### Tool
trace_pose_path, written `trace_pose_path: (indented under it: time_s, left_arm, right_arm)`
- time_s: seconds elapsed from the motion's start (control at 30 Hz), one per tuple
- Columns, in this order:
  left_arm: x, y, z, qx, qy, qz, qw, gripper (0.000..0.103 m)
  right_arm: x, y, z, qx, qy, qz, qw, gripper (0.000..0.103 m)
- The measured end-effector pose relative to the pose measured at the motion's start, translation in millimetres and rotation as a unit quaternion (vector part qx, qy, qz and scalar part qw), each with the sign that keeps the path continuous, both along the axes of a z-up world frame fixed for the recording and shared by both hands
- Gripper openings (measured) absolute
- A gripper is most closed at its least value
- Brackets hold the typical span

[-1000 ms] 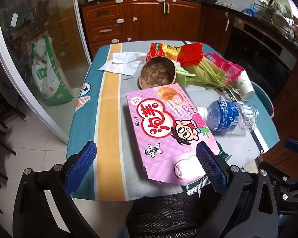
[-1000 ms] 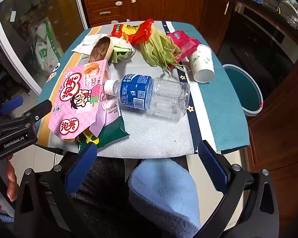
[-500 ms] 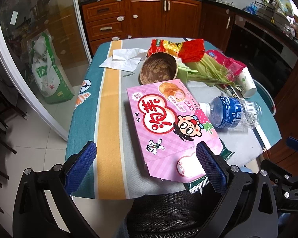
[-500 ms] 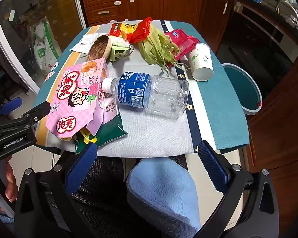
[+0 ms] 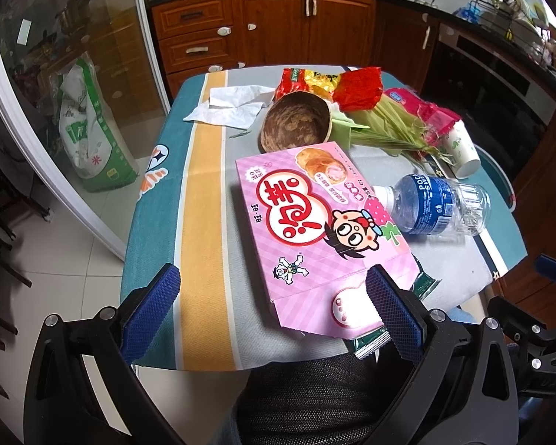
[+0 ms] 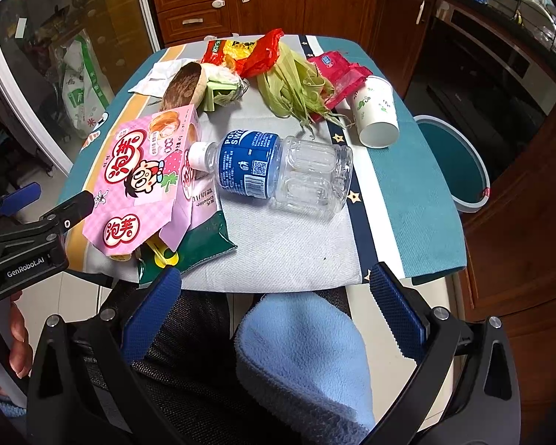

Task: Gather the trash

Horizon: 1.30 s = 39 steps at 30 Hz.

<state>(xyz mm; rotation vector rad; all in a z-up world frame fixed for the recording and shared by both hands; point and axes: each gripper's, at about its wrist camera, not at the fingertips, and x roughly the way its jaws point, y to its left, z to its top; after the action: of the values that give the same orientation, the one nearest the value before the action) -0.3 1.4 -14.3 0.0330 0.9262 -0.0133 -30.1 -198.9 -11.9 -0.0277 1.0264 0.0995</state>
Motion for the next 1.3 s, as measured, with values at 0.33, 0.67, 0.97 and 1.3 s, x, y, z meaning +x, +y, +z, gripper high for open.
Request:
trace_pose_path:
  time_s: [0.33,0.67,0.97,1.3]
  left_arm:
    - [0.8,-1.0,-1.2,0.000,0.004,-0.003,1.0000,0.100]
    - [0.8,-1.4,-1.1,0.001,0.003,-0.003,1.0000,0.100]
    - [1.2,-1.8,-1.0,0.000,0.004,-0.002,1.0000,0.100]
    - [0.0,-6.1,-9.2,-0.003,0.011,-0.009,0.9999,0.100]
  right_arm:
    - [-0.7,0.1,-3.8,0.000,0.002,-0.001,1.000,0.098]
    - [-0.6,0.0,-4.7,0.000,0.002,-0.001,1.000,0.098]
    - [-0.2,0.1,-4.7,0.000,0.003,-0.001,1.000,0.098]
    - [-1.3,0.4,-9.1,0.000,0.006,0.000,1.000,0.098]
